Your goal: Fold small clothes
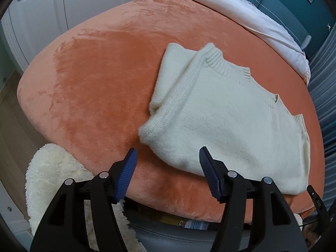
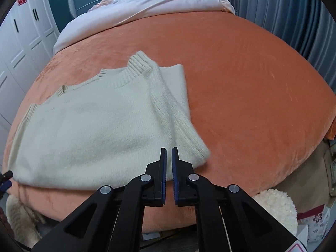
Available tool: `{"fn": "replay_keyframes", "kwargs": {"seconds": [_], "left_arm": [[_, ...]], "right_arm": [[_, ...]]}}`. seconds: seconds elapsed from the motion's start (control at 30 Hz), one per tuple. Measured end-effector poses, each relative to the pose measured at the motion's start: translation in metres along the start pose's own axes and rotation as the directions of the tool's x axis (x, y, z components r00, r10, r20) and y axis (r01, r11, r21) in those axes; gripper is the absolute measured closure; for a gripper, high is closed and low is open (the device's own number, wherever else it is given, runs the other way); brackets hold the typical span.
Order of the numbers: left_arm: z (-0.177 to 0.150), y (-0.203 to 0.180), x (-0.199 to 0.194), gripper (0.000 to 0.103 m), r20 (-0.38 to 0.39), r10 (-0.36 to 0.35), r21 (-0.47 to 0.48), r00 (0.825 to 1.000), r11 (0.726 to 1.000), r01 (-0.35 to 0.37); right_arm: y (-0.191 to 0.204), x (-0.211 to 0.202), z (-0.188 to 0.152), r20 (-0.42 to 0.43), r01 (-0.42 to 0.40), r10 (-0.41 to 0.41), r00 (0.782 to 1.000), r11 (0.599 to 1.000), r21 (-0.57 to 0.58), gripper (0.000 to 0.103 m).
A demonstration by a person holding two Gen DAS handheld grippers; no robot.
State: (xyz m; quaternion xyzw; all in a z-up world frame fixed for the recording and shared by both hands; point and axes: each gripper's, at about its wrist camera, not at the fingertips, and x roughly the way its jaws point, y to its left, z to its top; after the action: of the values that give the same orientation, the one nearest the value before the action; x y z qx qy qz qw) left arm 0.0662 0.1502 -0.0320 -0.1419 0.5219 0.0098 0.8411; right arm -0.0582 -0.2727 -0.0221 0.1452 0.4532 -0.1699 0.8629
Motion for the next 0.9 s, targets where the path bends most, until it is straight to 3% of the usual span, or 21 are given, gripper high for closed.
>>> {"fn": "replay_keyframes", "kwargs": {"seconds": [0.2,0.47,0.67,0.8,0.9], "left_arm": [[0.003,-0.005,0.005,0.043,-0.022,0.01,-0.07,1.0,0.997,-0.012],[0.001,-0.028,-0.002,0.041,0.015,0.069,-0.005,0.997,0.998,-0.069],[0.004,-0.001,-0.01,0.037,0.041,0.035,-0.142,0.999,0.989,-0.029],[0.005,0.032,-0.004,0.036,0.034,0.023,-0.251,0.999,0.968,-0.014],[0.007,0.045,0.007,0.036,0.021,-0.009,-0.297,1.0,0.955,0.015]], "right_arm": [[-0.005,0.012,-0.015,-0.029,-0.032,0.032,0.999,0.999,-0.007,0.097],[-0.013,0.046,-0.015,-0.088,-0.041,0.04,0.995,0.999,-0.008,0.098],[-0.014,0.028,-0.016,-0.04,-0.052,0.051,0.998,0.999,-0.011,0.097],[0.001,-0.003,-0.018,-0.013,-0.159,0.159,0.987,0.987,-0.002,0.095],[0.039,-0.015,-0.016,-0.027,-0.227,0.226,0.974,0.971,-0.073,0.095]]}}
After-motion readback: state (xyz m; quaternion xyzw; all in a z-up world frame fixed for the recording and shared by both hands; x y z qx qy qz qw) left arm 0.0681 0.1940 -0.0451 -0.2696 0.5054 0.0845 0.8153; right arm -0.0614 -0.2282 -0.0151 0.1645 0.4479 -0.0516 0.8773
